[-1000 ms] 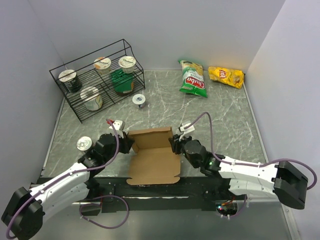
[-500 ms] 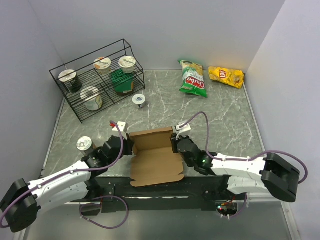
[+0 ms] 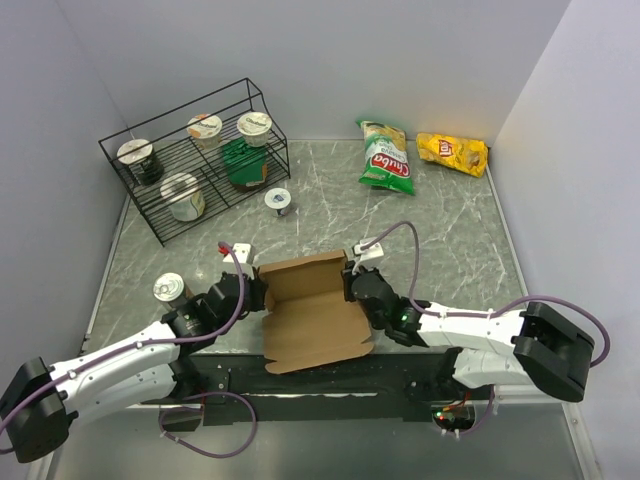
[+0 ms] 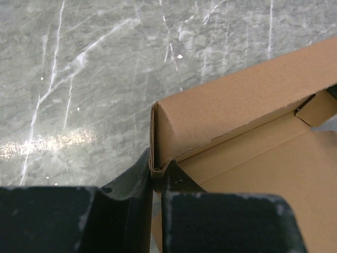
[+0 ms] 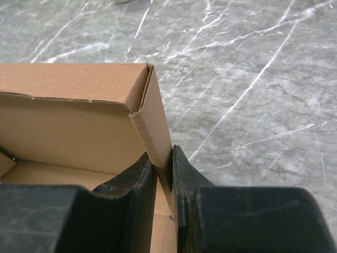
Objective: Fold the paper box
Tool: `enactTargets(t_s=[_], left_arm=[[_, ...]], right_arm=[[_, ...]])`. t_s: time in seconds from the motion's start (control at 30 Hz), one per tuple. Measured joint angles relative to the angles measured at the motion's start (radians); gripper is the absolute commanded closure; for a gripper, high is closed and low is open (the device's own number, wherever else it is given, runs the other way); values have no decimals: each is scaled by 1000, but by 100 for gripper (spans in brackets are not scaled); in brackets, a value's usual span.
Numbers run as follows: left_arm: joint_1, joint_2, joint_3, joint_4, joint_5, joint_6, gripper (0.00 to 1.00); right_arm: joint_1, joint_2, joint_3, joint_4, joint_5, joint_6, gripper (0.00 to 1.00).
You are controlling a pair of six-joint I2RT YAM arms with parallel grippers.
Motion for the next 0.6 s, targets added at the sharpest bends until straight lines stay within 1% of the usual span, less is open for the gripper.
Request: enactTargets(t_s=[0.13, 0.27, 0.43, 0.6], left_arm=[[-5, 6, 7, 7, 8, 3, 99], [-20, 45, 27, 7, 3, 2, 99], [-51, 89, 64, -13, -33, -1, 99], [-70, 93, 87, -37, -60, -16, 99]], right_arm=[[-23, -3, 0, -8, -10, 19, 100], [-31, 10, 8, -40, 2, 44, 100], [-47, 48, 34, -80, 28, 93, 100], [-56, 51, 51, -113, 40, 136, 100]])
